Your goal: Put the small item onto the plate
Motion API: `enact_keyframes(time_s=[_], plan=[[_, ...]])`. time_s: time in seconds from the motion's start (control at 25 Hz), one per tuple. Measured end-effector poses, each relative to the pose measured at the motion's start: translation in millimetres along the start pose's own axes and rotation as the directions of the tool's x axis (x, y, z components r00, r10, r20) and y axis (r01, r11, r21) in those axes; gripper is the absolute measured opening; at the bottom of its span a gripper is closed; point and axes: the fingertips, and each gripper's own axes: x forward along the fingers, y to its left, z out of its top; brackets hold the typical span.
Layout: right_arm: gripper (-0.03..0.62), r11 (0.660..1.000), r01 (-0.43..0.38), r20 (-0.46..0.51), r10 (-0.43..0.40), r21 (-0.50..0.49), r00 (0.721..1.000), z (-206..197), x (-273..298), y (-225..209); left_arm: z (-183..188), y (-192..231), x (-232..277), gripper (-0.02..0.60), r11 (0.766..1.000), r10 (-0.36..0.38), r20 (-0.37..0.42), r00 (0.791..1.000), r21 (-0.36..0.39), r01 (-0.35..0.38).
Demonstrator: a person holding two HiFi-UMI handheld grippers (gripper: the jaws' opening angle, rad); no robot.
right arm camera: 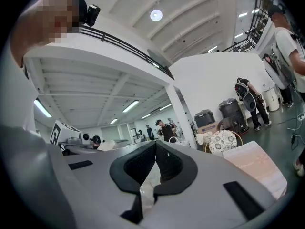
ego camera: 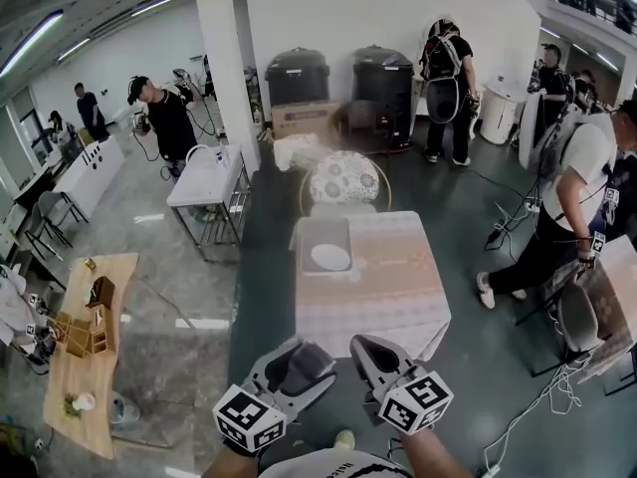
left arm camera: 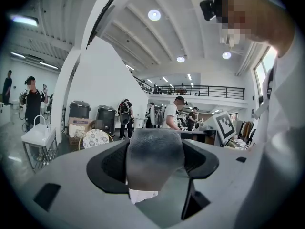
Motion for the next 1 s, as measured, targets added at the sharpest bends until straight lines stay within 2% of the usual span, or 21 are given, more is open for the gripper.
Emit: enact_keyframes(time_s=[0.32,0.52,0.72,1.0], plan=[[0.015,1.0,0.005,0.014,-0.005,-0.009,1.0,11.1,-10.4,-29.5,4.9,-2.8,30.3,0.314,1.0,0.008,-0.007,1.0,0.002,-0.008],[0.015,0.999,0.012,0.012,-0.012,-0.031,1.0,12.3,-2.5,-41.0,6.1,11.2,43.6,0.314,1.0,0.021,-0.009,1.0,-0.003,-0.021],[0.015,0.998,0.032,0.011,-0.032,-0.061,0.999,16.3,14.4,-59.2,11.0,36.6,60.3,0.314,1.0,0.025,0.002,1.0,-0.011,-0.025],[0.015,0.994,0.077,-0.004,-0.077,-0.072,0.997,25.6,60.6,-102.3,16.5,87.5,106.2,0.314,1.0,-0.009,-0.012,1.0,-0.018,0.008]])
